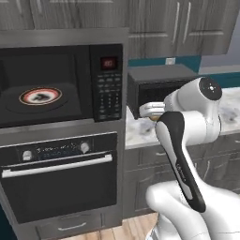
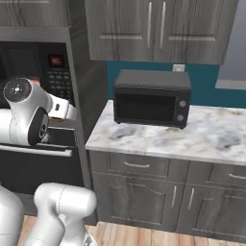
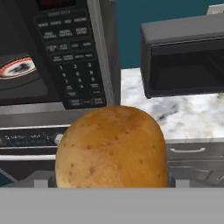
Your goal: Retrieve the reheated potato from the microwave, then place the potato, cheese, and condiment on the cutting board.
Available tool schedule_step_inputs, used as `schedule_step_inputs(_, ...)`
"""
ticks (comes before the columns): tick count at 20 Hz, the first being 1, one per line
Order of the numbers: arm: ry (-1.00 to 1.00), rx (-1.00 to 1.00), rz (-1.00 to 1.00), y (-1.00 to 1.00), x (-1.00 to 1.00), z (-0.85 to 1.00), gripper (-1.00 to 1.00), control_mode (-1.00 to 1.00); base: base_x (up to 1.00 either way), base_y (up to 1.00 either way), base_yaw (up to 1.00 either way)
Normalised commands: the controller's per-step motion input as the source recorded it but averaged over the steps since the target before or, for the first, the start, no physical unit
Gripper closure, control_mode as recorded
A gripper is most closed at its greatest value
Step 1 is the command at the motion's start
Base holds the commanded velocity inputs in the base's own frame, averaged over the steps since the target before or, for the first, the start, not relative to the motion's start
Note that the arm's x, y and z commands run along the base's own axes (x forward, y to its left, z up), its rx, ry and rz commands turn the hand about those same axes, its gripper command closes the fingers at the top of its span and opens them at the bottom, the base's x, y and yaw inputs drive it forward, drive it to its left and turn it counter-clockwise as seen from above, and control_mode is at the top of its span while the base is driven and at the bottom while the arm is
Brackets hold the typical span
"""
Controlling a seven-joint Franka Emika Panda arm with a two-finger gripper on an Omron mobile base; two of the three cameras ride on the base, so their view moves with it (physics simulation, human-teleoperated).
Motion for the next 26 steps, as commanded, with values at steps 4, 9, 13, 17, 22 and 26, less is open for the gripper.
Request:
schedule_step_inputs(4, 0.00, 0.00, 0.00, 0.00, 0.00, 0.00, 1.00, 1.00, 0.15, -0.77, 0.00)
schedule_step_inputs(9, 0.00, 0.00, 0.00, 0.00, 0.00, 0.00, 1.00, 1.00, 0.16, -0.77, 0.00)
schedule_step_inputs(13, 0.00, 0.00, 0.00, 0.00, 0.00, 0.00, 1.00, 1.00, 0.18, -0.77, 0.00)
schedule_step_inputs(17, 0.00, 0.00, 0.00, 0.00, 0.00, 0.00, 1.00, 1.00, 0.20, -0.77, 0.00)
schedule_step_inputs(22, 0.00, 0.00, 0.00, 0.00, 0.00, 0.00, 1.00, 1.00, 0.21, -0.77, 0.00)
schedule_step_inputs(26, 0.00, 0.00, 0.00, 0.00, 0.00, 0.00, 1.00, 1.00, 0.22, -0.77, 0.00)
